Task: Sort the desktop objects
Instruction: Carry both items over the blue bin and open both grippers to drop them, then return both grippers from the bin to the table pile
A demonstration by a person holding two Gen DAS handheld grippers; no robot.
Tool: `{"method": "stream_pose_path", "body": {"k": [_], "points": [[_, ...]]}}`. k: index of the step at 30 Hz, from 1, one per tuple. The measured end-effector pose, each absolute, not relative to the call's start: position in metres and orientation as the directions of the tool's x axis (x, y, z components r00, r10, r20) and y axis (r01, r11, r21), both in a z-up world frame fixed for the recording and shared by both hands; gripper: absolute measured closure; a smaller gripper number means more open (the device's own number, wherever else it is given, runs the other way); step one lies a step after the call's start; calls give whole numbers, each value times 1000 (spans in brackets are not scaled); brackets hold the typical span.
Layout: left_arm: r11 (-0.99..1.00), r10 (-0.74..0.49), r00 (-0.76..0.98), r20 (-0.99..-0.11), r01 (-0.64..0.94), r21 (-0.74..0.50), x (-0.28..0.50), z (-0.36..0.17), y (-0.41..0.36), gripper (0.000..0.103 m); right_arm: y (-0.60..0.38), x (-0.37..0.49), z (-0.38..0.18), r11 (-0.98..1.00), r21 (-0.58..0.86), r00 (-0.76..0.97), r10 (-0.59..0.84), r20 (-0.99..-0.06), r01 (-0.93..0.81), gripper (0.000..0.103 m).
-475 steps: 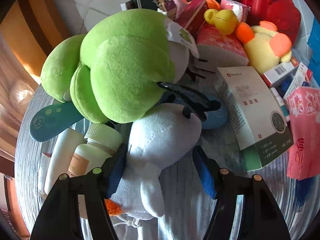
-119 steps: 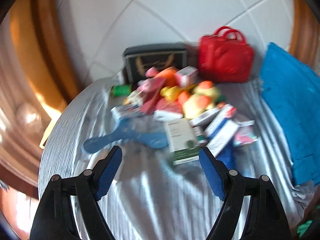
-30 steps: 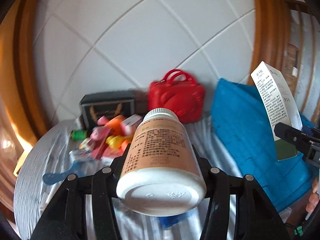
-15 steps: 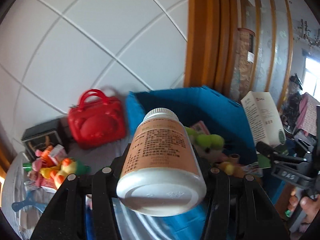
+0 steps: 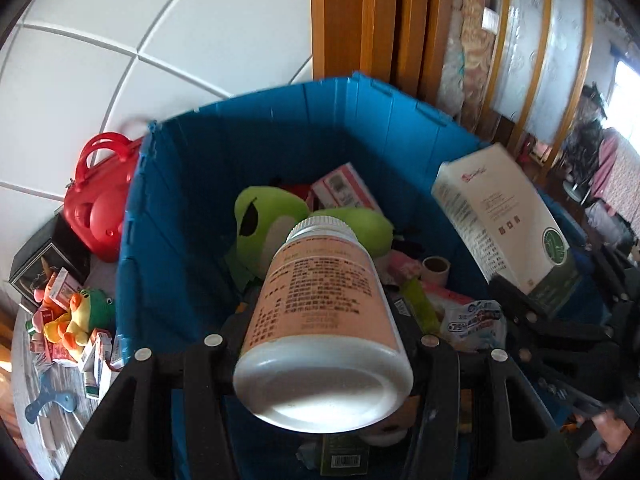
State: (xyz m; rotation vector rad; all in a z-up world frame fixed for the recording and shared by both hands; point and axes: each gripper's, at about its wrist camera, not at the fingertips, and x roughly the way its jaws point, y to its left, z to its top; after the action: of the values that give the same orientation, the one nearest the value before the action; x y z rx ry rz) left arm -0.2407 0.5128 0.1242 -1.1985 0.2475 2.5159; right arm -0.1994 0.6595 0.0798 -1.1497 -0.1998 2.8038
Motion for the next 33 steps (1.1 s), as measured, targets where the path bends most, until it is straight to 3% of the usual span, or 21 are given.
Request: {"method": "stream_pose_path", "body": {"k": [10, 16, 22, 29, 30, 33], "points": [[-938, 197, -497, -845, -345, -16, -257, 105, 512, 51, 661, -206, 75, -979, -197, -658, 181, -731, -50, 26], [-941, 196, -552, -811, -338, 3, -252, 113, 509, 41, 668, -209, 75, -988, -145, -640, 150, -754, -61, 26], [-940, 218, -558, -801, -340, -19, -246, 120, 502, 40, 670, -206, 76, -989, -128, -646, 145, -749, -75, 24], [-942, 255, -614, -747, -332, -48, -224, 140, 481, 40, 676, -203, 81, -993, -65, -669, 114, -734, -98, 7], [-944, 258, -629, -733, -326, -52, -219, 144, 475, 40, 678, -200, 83, -994, -48, -682, 105, -723, -102, 0], [-955, 244, -678, -693, -293, -50, -207, 153, 455, 40, 677, -193, 88, -990, -53, -711, 129, -692, -128, 0]]}}
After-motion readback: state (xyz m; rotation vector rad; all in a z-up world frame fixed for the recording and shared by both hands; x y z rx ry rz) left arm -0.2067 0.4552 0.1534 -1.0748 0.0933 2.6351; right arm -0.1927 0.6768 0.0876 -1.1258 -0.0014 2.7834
